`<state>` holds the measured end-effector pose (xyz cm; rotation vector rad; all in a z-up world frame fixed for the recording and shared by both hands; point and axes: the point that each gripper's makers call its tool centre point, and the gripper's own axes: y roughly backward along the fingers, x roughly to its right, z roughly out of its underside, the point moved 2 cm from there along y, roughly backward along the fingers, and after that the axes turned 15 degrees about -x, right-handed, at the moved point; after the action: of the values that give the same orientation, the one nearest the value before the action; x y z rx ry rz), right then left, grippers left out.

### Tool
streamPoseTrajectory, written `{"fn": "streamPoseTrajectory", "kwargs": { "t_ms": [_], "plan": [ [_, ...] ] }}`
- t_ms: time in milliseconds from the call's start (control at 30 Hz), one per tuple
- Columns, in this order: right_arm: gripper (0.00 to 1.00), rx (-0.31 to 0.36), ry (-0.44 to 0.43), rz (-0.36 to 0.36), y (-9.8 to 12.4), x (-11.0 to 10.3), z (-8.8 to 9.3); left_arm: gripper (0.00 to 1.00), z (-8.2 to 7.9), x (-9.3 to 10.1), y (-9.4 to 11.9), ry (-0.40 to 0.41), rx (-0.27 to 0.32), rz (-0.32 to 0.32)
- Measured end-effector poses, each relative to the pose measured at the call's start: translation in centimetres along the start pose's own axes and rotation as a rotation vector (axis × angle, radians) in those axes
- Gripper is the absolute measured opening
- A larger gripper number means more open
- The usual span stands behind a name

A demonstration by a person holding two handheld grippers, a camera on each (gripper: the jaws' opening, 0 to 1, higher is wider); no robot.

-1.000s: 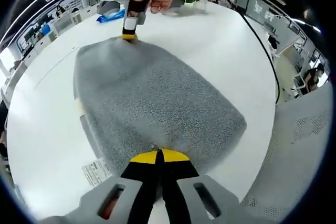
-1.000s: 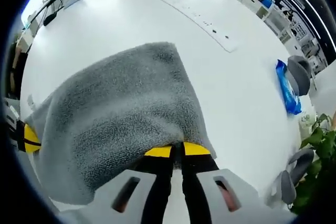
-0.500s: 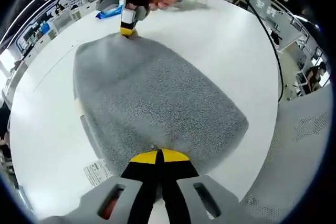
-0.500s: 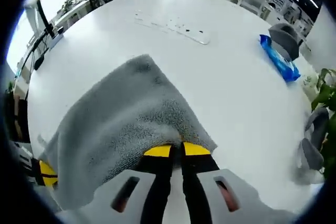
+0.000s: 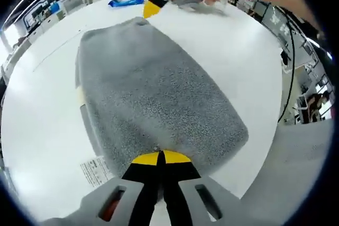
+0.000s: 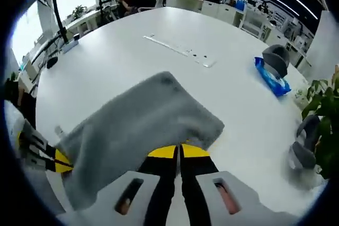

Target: Fold the towel on the table until its edges align and the towel forms a compact rectangular stack.

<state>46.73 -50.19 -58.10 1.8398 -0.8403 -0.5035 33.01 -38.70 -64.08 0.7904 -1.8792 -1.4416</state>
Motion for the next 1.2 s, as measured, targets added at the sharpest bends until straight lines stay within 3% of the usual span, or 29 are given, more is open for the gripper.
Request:
{"fn": "streamPoseTrajectory", "kwargs": {
  "t_ms": [167,300,400,467,567,633,700,833,933,1033,1167,1200],
  "plan": [
    [0.09,0.046,0.0,-0.107,1.9,-5.5,4.5,0.01,-0.4,0.2,-0.1,0.002,0.011,0.009],
    [0.16,0.048,0.015,-0.151,2.7,-9.3,7.7,0.01,-0.4,0.3,-0.1,-0.118,0.063,0.014],
    [0.16,0.002,0.064,-0.18,2.7,-12.3,10.6,0.01,-0.3,0.4,0.0,-0.193,0.073,0.026],
    [0.18,0.003,0.077,-0.209,2.9,-13.6,11.4,0.01,-0.1,0.3,0.1,-0.204,0.054,0.061],
    [0.21,-0.005,0.102,-0.227,2.8,-14.7,11.8,0.02,0.3,0.0,0.4,-0.206,0.03,0.145],
    [0.21,-0.03,0.139,-0.213,2.6,-14.9,12.1,0.03,0.7,0.1,0.9,-0.249,0.033,0.174],
    [0.21,-0.057,0.18,-0.185,2.0,-14.7,12.5,0.08,0.9,0.1,1.3,-0.267,0.054,0.175],
    [0.22,-0.08,0.18,-0.18,1.4,-14.7,12.9,0.14,2.3,0.2,2.2,-0.316,0.042,0.188],
    [0.25,-0.088,0.182,-0.197,0.8,-15.3,13.1,0.18,3.4,-0.3,2.8,-0.386,0.044,0.127],
    [0.26,-0.117,0.258,-0.154,0.4,-15.5,13.6,0.23,3.9,-0.7,3.2,-0.461,0.052,0.084],
    [0.27,-0.136,0.316,-0.103,0.2,-15.9,13.8,0.25,4.5,-2.3,2.6,-0.5,-0.008,-0.051],
    [0.28,-0.136,0.314,-0.104,0.2,-16.1,13.8,0.26,4.6,-2.4,2.5,-0.53,-0.023,-0.059]
  ]
}}
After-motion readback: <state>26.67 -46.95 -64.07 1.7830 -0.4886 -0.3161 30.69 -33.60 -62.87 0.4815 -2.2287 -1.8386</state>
